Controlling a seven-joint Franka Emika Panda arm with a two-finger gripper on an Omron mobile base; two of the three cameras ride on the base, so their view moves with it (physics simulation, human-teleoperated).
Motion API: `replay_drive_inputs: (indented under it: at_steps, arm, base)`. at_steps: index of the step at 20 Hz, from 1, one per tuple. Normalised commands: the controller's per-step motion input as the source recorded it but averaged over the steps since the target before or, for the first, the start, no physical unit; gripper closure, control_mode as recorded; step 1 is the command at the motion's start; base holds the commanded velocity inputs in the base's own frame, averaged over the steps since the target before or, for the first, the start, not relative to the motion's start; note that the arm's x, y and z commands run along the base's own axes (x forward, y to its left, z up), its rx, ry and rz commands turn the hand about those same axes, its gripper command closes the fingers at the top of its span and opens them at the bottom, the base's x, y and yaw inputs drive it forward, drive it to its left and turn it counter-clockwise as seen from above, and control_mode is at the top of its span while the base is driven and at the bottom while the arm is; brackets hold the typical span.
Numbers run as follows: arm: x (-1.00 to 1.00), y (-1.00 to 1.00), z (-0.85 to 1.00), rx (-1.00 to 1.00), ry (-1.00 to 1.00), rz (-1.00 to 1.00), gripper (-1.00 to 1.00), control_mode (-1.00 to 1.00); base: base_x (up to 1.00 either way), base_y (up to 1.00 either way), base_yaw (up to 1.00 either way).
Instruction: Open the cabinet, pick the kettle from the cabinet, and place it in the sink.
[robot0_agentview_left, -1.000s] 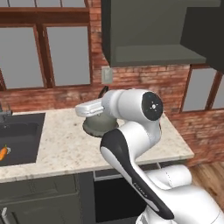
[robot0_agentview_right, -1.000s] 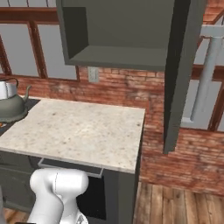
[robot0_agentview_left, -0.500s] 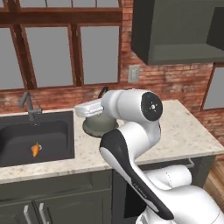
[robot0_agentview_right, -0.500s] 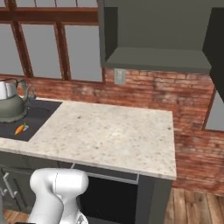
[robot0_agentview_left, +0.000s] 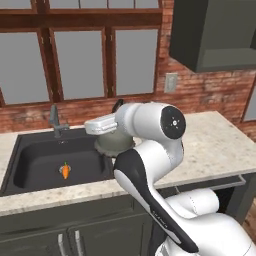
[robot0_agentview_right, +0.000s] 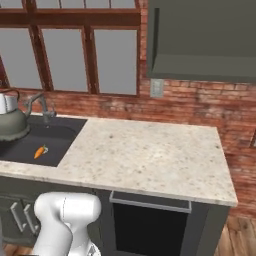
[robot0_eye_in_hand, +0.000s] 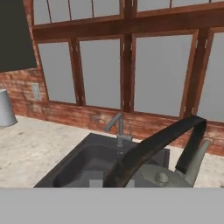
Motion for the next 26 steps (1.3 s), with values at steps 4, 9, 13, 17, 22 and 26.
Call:
replay_drive_inputs:
  at_steps: [4, 9, 13, 17, 22, 26]
  arm:
    - [0.00, 0.00, 0.00, 0.00, 0.00, 0.00, 1.00, 1.00]
    - [0.00, 0.00, 0.00, 0.00, 0.00, 0.00, 1.00, 1.00]
    - [0.00, 0.00, 0.00, 0.00, 0.00, 0.00, 1.00, 1.00]
    - [0.00, 0.00, 0.00, 0.00, 0.00, 0.00, 1.00, 1.00]
    - [0.00, 0.00, 0.00, 0.00, 0.00, 0.00, 1.00, 1.00]
    - [0.00, 0.00, 0.00, 0.00, 0.00, 0.00, 1.00, 1.00]
  base:
    - [0.01, 0.54, -0.14]
    - [0.02, 0.43, -0.07]
    - [0.00, 0.54, -0.03]
    - [-0.01, 0.49, 0.00]
    - [-0.10, 0.46, -0.02]
    - [-0.29, 0.35, -0.08]
